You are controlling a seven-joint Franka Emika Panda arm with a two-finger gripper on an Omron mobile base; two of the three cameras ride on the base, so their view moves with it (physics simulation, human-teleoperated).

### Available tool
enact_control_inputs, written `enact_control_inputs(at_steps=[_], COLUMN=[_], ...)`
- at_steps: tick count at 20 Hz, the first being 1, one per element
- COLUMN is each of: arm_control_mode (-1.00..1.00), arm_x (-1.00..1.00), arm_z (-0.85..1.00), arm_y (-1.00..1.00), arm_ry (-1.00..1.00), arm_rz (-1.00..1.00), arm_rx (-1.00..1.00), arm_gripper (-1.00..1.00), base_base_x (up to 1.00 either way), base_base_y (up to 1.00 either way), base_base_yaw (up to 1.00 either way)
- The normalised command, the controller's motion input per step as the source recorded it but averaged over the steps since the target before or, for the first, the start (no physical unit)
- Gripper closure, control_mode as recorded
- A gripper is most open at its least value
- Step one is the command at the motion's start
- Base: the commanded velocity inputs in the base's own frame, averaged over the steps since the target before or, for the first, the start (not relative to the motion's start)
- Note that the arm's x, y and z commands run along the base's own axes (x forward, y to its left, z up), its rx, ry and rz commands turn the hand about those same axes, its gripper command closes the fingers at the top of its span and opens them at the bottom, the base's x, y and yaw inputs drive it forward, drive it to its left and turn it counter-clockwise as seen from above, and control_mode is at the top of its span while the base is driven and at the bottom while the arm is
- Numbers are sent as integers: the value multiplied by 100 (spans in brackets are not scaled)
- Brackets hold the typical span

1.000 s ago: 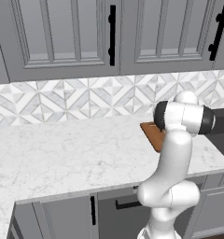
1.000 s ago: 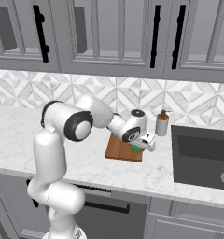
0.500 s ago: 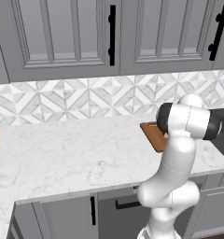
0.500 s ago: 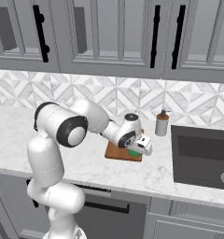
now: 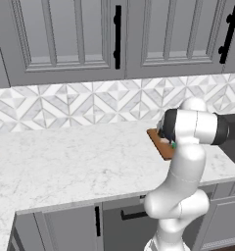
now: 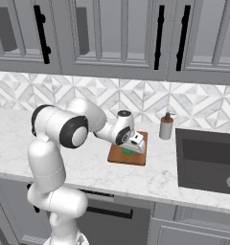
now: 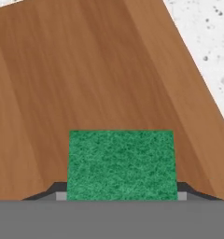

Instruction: Pick up the sponge from the counter and clean the cutting board by briefly scrubbing or pressing down on the cutting board. Once finished, release the sponge.

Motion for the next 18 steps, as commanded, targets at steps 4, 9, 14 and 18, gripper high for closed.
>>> enact_control_inputs(at_steps=[4,9,14,18], arm_control_mode=[-100,-100,-100,-100], arm_x=[30,56,19,-30], arm_z=[0,0,0,0], arm_y=[55,45,3,-38], arm_ry=[2,2,2,0], arm_rz=[0,0,0,0], arm_rx=[0,0,0,0], arm_gripper=[100,100,100,100], base_base_x=[0,0,0,0], base_base_y=[0,0,0,0], base_base_yaw=[0,0,0,0])
